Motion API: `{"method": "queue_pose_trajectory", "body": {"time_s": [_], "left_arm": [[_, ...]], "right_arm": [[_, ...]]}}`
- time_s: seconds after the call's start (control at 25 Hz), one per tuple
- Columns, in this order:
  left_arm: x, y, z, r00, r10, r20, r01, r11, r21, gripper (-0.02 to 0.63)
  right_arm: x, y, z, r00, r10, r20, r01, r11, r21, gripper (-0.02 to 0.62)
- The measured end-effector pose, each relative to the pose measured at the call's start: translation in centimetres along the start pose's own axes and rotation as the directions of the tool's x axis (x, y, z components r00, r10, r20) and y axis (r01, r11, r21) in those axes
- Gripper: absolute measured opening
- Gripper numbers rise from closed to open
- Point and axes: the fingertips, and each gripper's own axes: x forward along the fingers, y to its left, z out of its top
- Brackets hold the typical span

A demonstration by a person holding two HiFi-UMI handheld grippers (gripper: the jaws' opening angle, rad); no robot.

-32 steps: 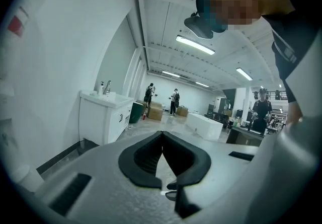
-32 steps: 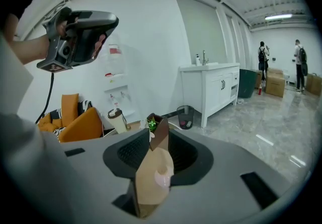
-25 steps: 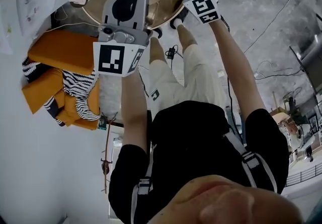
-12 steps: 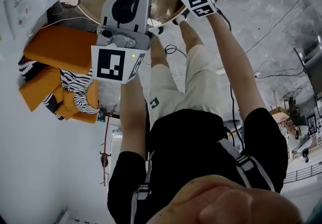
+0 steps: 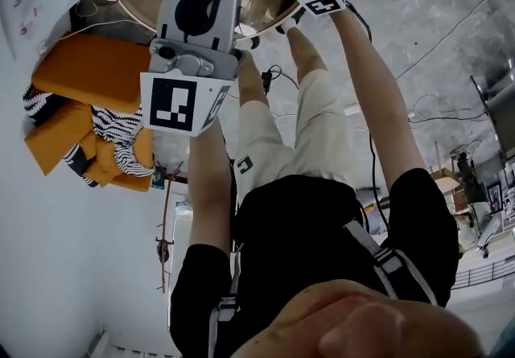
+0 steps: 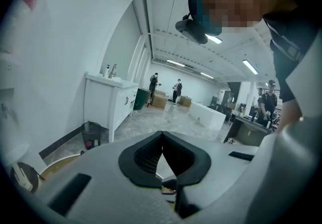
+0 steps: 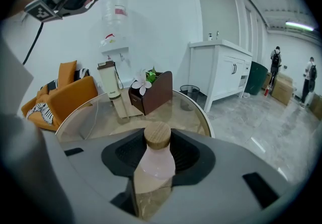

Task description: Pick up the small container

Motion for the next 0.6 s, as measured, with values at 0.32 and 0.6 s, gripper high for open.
{"method": "queue_pose_trajectory", "body": {"time_s": [0.32,0.6], "left_arm": [[-0.7,-0.2,-0.8,1.0,0.003,-0.005,-0.003,1.0,-0.004,0.018],[-1.7,-0.6,-0.4,1.0,-0.002,0.002,0.002,1.0,-0.001,0.018]], "right_arm": [[0.1,0.1,-0.2,1.0,-0.008,0.013,0.008,1.0,0.023,0.141],[-1.7,-0.7,1.0,0.999,-0.02,0.036,0.018,0.998,0.061,0.14]]}}
